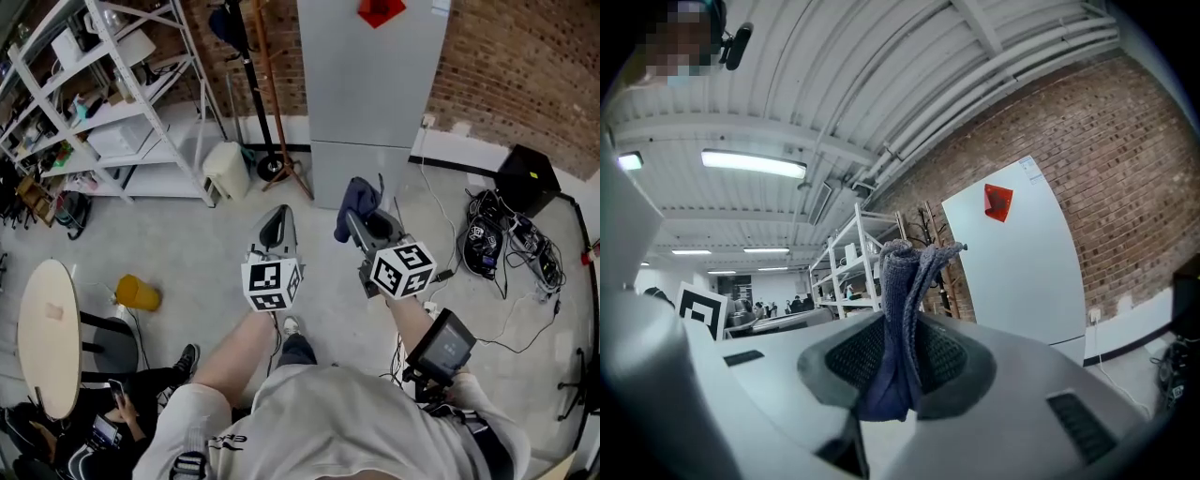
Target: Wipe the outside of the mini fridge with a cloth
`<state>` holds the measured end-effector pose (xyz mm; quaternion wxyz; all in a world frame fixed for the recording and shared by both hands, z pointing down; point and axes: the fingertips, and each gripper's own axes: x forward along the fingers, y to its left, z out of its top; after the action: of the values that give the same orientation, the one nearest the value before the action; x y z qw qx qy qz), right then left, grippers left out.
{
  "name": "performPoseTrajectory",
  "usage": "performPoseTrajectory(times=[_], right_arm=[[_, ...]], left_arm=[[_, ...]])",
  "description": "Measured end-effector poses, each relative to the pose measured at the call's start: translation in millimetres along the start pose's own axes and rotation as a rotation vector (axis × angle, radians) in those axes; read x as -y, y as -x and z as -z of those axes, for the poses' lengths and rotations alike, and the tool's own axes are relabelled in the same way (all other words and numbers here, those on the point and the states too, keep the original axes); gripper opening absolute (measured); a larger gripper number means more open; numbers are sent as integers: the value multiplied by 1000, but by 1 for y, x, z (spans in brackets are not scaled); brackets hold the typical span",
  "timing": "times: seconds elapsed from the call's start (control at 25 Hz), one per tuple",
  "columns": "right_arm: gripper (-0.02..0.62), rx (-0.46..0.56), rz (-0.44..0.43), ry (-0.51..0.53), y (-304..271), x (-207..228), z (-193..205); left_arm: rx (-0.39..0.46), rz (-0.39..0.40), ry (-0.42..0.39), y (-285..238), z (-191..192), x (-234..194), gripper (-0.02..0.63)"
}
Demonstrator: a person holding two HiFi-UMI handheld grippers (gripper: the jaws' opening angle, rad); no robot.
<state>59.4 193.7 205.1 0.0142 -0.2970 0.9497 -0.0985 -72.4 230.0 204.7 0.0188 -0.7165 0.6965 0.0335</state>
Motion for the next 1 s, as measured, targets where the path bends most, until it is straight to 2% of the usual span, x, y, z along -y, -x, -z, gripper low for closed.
performPoseTrajectory(times=[0.52, 0.8, 1.0], right_arm=[[80, 14, 80, 91, -153, 33, -48], [80, 16, 91, 124, -228, 36, -56], [80, 40, 82, 147, -265, 55, -75]], left_arm=[[86, 104, 36, -127, -31, -105, 0], [103, 107, 44, -165, -36, -169, 0], [114, 111, 41, -200, -41, -186, 0]])
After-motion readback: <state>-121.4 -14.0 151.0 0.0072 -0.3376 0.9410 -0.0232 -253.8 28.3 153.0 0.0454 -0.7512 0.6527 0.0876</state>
